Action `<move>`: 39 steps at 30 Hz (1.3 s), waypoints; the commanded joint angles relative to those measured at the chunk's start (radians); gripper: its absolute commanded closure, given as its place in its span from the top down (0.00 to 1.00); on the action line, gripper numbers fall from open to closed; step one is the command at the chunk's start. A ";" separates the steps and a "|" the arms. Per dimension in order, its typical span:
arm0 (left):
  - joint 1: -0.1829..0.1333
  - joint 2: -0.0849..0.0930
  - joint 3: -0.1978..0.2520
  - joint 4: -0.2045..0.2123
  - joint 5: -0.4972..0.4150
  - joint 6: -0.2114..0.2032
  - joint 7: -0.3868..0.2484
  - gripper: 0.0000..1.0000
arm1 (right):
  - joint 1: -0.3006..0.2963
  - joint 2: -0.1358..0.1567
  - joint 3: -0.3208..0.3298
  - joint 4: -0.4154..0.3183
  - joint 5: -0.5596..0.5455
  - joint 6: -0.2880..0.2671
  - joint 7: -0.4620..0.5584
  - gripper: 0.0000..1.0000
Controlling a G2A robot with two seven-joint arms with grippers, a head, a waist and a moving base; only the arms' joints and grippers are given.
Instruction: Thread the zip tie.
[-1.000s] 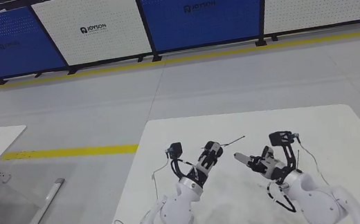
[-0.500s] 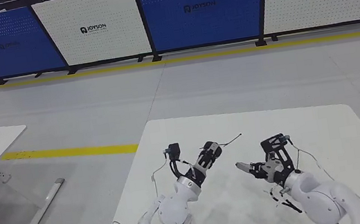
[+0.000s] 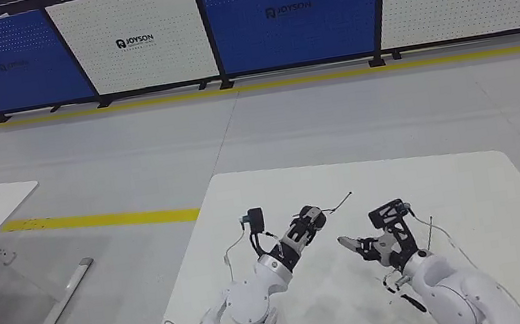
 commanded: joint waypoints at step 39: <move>-0.014 -0.007 0.039 0.005 0.000 0.027 -0.020 0.00 | 0.009 -0.032 -0.046 0.016 0.118 0.056 -0.121 0.42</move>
